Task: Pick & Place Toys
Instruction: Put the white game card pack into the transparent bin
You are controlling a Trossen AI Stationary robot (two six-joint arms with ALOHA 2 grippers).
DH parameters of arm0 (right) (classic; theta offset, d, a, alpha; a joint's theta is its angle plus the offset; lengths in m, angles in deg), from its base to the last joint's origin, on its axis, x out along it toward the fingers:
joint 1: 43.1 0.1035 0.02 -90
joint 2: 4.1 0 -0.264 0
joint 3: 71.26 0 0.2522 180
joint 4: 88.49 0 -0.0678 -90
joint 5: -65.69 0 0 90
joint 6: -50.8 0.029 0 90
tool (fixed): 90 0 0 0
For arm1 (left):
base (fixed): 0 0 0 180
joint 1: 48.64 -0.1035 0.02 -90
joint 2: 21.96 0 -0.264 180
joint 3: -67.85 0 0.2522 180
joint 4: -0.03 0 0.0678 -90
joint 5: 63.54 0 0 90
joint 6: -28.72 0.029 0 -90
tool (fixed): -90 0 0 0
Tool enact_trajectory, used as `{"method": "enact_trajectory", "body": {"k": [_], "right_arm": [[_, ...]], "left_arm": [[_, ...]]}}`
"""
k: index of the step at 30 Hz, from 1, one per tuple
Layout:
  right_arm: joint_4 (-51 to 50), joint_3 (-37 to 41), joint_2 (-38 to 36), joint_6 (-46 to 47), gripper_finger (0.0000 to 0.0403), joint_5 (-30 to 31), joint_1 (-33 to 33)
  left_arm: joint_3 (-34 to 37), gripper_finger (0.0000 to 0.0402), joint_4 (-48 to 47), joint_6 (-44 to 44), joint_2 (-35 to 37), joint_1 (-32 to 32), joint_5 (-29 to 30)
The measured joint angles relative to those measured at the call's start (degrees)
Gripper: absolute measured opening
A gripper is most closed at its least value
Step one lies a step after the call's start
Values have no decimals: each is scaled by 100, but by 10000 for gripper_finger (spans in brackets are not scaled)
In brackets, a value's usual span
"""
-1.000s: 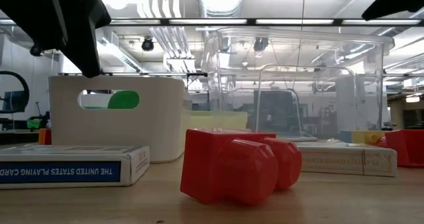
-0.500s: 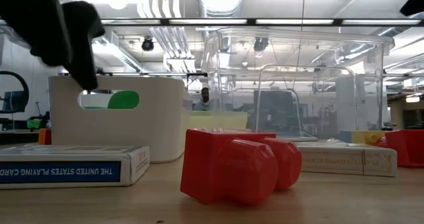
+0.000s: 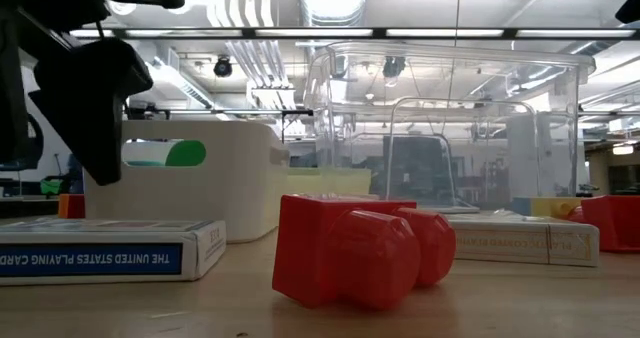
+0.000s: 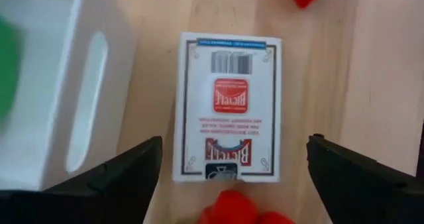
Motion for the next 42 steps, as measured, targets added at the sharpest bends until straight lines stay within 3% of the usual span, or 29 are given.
{"method": "enact_trajectory", "body": {"k": [7, 20, 42], "right_arm": [[-7, 4, 0, -6, 380, 9, 0], [-27, 28, 2, -8, 380, 11, 0], [-17, 28, 2, -94, 380, 114, 0]], "left_arm": [[118, 354, 19, 199, -146, 4, 359], [159, 354, 600, 84, -258, 42, 284], [144, 354, 484, 94, -501, 138, 516]]}}
